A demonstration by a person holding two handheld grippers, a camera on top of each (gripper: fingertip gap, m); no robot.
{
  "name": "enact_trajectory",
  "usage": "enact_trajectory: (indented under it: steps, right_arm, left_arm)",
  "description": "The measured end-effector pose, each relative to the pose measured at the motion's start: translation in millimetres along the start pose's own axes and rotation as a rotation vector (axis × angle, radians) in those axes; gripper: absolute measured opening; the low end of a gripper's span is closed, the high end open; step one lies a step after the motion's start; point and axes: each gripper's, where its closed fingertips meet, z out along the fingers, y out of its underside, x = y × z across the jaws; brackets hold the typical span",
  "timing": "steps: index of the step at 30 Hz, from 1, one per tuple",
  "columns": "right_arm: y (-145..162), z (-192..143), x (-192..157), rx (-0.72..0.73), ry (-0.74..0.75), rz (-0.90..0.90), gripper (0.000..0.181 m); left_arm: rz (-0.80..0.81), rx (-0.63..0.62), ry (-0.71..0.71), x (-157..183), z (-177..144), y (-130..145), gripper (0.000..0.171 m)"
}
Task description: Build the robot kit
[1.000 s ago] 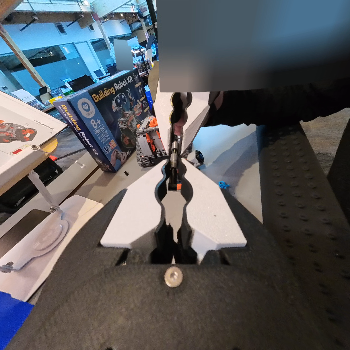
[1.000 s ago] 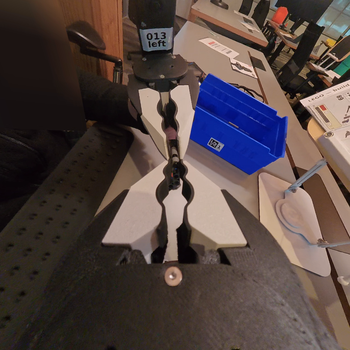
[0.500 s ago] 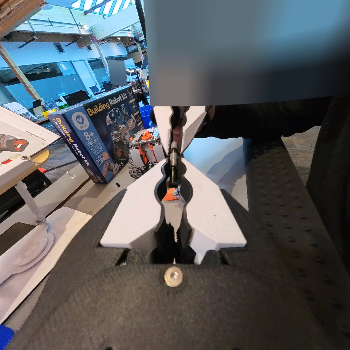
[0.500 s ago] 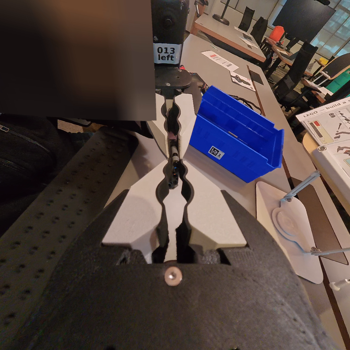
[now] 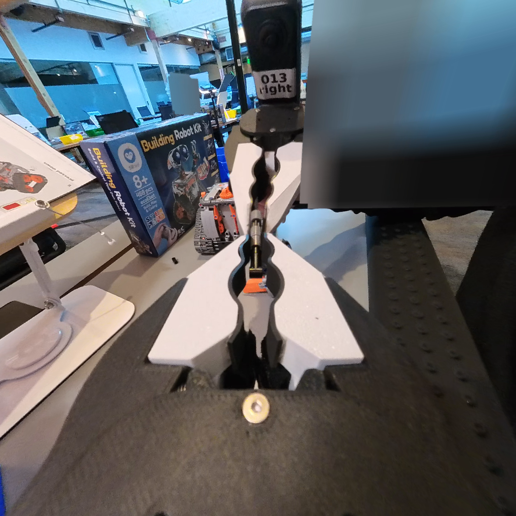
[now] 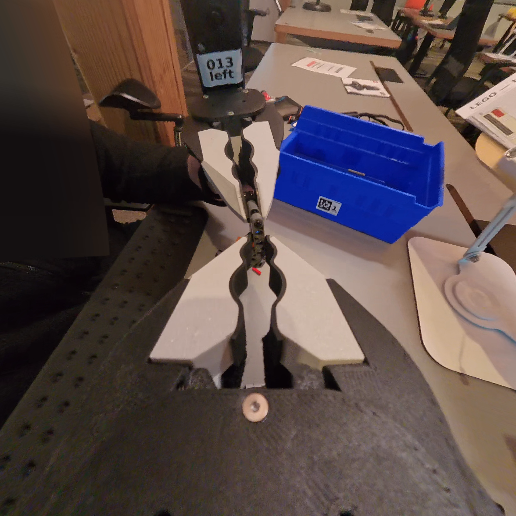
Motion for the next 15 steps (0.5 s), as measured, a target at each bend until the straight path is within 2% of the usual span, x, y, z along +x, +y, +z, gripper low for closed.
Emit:
enact_trajectory:
  steps: [3,5,7,12,15]
  right_arm:
    - [-5.5,-2.9,1.9,0.043,-0.005,0.038,0.006]
    - [-7.2,-4.1,1.9,0.072,-0.013,0.061,0.005]
    - [-11.3,-5.9,1.6,0.118,-0.031,0.081,0.005]
    - [-13.2,-5.2,-0.1,0.159,-0.053,0.087,0.006]
    - [-16.9,-6.6,-2.4,0.164,-0.026,0.022,0.006]
  left_arm:
    - [-0.025,0.037,-0.004,-2.9,-0.2,-5.7,0.006]
    - [-0.035,0.029,0.009,-3.5,0.2,-3.4,0.014]
    - [-0.052,0.028,0.018,-4.1,0.4,-1.8,0.014]
    - [-0.006,0.013,-0.007,-2.5,2.2,-1.5,0.006]
    - [0.003,0.036,-0.022,-1.0,1.4,-5.7,0.006]
